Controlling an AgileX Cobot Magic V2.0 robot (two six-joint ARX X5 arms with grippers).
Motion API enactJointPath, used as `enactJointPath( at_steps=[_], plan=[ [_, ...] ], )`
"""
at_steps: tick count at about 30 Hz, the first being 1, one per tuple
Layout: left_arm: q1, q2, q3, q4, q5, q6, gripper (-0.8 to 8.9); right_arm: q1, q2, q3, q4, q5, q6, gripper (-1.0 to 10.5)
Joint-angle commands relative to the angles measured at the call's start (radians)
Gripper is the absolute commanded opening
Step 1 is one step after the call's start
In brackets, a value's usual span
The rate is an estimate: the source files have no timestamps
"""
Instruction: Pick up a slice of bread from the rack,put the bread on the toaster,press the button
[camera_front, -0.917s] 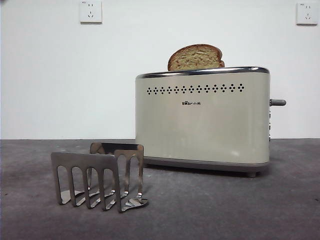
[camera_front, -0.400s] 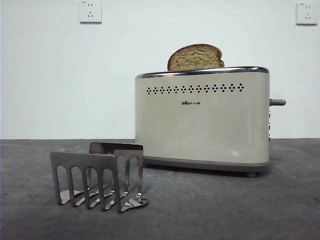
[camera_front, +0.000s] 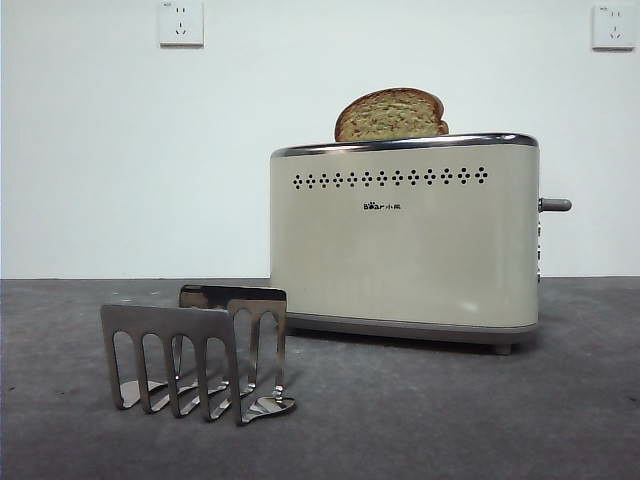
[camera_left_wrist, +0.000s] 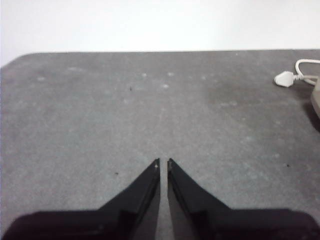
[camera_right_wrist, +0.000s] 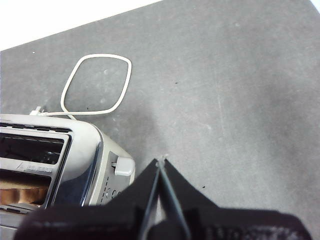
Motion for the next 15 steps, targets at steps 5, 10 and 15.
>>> enactJointPath(
  at_steps=[5,10,15],
  plan=[
    [0.003,0.035,-0.01,0.006,-0.002,-0.005,0.28,0.001,0.005,0.003,0.002,0.001,-0.01,0.0],
    [0.003,0.06,-0.01,0.006,-0.002,-0.005,0.28,0.001,0.005,0.003,0.006,0.001,-0.01,0.0],
    [0.003,0.082,-0.01,0.006,-0.002,-0.005,0.28,-0.001,-0.031,-0.006,0.011,0.025,-0.014,0.0]
  ],
)
